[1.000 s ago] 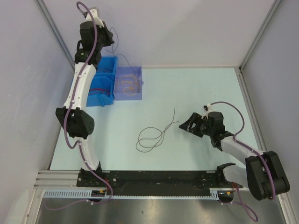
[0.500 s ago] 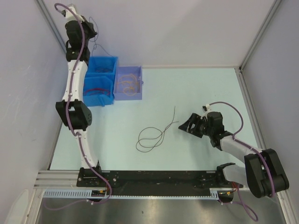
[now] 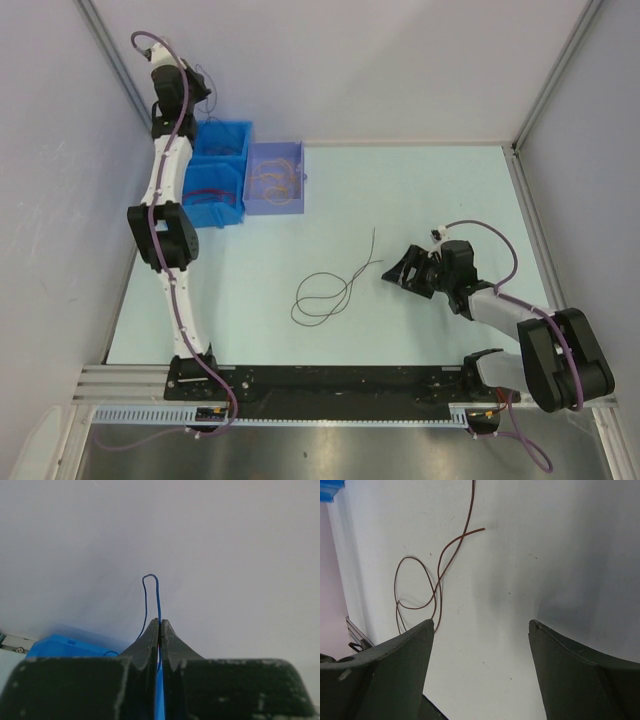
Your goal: Untangle the cables
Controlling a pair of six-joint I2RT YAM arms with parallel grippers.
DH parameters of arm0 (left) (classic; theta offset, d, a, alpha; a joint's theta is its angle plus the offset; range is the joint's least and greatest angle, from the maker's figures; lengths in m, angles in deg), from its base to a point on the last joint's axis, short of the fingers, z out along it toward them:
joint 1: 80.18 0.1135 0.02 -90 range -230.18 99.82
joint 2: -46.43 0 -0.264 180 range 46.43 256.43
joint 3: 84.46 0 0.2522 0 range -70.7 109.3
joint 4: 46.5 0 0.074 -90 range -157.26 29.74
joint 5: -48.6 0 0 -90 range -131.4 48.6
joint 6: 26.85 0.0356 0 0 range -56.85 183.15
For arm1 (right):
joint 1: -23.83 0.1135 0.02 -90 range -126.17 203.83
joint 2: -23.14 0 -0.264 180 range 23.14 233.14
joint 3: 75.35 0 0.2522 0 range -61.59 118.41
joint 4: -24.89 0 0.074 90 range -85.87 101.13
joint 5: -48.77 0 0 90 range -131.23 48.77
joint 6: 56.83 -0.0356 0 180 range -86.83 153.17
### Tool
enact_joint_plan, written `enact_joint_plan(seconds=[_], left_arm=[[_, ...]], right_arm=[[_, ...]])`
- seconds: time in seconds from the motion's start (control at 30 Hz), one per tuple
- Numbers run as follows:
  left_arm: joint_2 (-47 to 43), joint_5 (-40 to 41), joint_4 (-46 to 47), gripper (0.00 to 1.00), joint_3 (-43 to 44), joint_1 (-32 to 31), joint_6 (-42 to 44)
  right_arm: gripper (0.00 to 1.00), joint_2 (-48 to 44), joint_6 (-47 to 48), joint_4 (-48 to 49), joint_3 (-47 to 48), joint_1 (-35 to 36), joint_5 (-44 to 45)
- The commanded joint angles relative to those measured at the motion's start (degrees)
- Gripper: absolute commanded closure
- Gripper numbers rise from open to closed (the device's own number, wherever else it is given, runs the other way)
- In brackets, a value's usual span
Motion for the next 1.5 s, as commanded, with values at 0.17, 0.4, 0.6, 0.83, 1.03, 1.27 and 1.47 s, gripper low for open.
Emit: enact_joint_plan(seconds=[0.17, 0.4, 0.6, 0.83, 1.03, 1.27, 1.47], left_arm=[[-7.4, 2.7, 4.7, 0.00, -6.5, 0.1, 1.7], [-12.9, 5.1, 3.6, 0.00, -9.5, -0.4, 0.0], [-22.0, 8.8, 3.9, 0.00, -20.5, -3.9, -3.3], [-35.8, 10.2, 1.1, 0.00, -38.3, -11.9, -3.3], [-37.1, 9.6, -11.8, 0.00, -39.2, -21.2, 2.9], [-39.4, 10.0, -19.3, 0.03, -47.1, -32.2, 4.6], [-46.7, 11.0, -20.9, 0.10, -62.7, -38.1, 1.6]], right_arm=[[0.19, 0.4, 1.1, 2.5, 0.2, 0.2, 0.6], [0.20, 0.3, 1.2, 2.4, 0.2, 0.2, 0.9], [0.20, -0.1, 0.9, 2.8, 0.3, 0.6, 1.2], [0.20, -4.3, 0.3, -0.2, 1.7, 1.2, 1.9], [0.20, -9.0, 0.6, -4.8, 2.5, 1.7, 4.4], [0.21, -11.5, 0.0, -9.2, 3.0, 1.7, 7.3], [0.21, -14.8, 0.1, -12.1, 3.3, 1.6, 9.2]])
